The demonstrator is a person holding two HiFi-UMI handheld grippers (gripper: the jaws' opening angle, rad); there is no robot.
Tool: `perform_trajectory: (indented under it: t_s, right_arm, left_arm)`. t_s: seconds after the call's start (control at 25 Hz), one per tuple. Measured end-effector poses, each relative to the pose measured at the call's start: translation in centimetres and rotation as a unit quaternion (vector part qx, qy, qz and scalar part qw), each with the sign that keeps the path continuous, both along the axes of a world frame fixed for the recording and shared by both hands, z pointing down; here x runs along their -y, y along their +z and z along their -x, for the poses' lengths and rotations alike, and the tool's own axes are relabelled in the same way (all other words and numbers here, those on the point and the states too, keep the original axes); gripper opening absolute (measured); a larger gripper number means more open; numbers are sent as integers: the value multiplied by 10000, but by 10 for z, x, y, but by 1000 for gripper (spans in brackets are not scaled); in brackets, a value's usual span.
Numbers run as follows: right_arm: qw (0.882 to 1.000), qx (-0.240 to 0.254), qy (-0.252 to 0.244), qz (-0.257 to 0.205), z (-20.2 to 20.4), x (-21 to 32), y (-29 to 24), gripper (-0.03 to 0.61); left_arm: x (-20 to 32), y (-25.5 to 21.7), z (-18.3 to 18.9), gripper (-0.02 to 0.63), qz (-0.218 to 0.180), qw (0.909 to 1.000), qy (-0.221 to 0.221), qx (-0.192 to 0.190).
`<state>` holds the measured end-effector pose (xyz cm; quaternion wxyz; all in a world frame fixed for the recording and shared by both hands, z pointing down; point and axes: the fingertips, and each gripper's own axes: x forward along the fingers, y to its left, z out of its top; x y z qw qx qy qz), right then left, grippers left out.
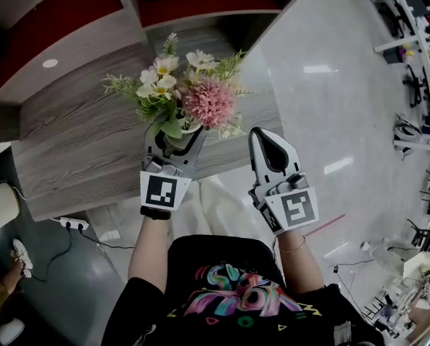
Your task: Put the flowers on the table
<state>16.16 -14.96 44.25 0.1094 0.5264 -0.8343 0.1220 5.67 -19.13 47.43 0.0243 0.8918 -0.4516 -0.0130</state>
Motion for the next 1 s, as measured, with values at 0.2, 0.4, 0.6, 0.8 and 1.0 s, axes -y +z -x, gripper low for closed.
perform_trajectory:
  t_s: [0.2, 0.4, 0.6, 0.8, 1.0]
  right_arm:
    - [9999, -51, -67, -70, -6, 5, 1, 17]
    - [9997, 74, -73, -219, -7, 15, -8, 17]
    - [10000, 4, -50, -67, -13, 18, -6, 17]
    - [9999, -97, -64, 39, -12, 8, -1, 17]
    - [9997, 17, -124, -205, -7, 11, -9, 17]
  left_arm:
    - [6, 1, -2, 267, 51, 10000, -14, -19]
    - [13, 1, -5, 267, 40, 10000, -11, 21]
    - [18, 1, -8, 267, 7, 10000, -28, 67]
    - [16, -1, -7, 267, -98, 9999, 5, 132]
    - [16, -3, -6, 267, -122, 9999, -12, 96]
